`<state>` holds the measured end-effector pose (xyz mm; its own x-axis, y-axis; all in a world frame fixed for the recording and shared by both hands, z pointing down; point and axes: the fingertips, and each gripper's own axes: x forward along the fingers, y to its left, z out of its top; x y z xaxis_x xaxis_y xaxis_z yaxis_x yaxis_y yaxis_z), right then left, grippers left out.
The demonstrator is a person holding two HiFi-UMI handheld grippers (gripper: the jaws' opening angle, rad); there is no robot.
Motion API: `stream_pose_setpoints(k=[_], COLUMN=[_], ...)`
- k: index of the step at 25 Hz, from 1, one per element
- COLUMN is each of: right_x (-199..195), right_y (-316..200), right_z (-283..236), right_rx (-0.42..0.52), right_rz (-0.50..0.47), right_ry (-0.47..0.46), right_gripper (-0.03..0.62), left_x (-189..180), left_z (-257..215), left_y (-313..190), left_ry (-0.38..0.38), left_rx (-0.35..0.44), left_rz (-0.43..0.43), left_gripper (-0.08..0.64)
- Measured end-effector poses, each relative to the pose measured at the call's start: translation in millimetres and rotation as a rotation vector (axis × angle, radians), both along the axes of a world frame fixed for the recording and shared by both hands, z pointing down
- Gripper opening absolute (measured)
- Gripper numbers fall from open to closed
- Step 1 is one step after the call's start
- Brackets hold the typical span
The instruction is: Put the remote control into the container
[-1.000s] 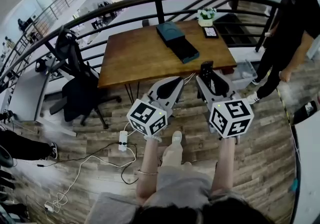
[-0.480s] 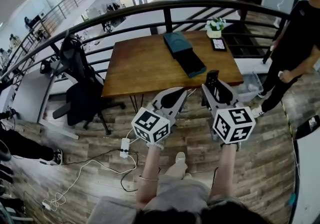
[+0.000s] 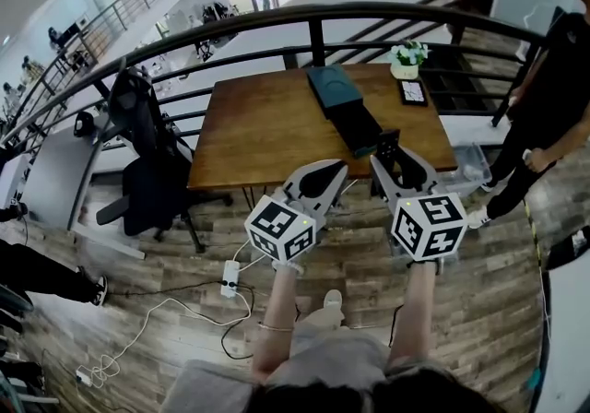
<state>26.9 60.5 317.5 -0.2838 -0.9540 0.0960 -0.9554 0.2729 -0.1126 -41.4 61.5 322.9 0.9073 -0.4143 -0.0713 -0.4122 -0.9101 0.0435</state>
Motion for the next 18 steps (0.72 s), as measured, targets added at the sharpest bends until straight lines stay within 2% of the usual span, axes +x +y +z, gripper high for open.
stream_pose_setpoints(k=[8, 18], right_x=[2.9, 15.0], right_y=[-27.5, -39.8], right_z=[3.0, 13.5], right_rx=[-0.016, -0.031], right_rz=[0.007, 0.035], right_ry=[0.017, -0.004], right_gripper=[0.196, 0.196], left_x=[1.6, 14.8], left_z=[-1.1, 8.0], left_y=[-30.7, -47.9], left_ry=[0.006, -0.009], left_rx=[-0.002, -0.011], left_rz=[0.009, 0.043], left_gripper=[0.003, 0.004])
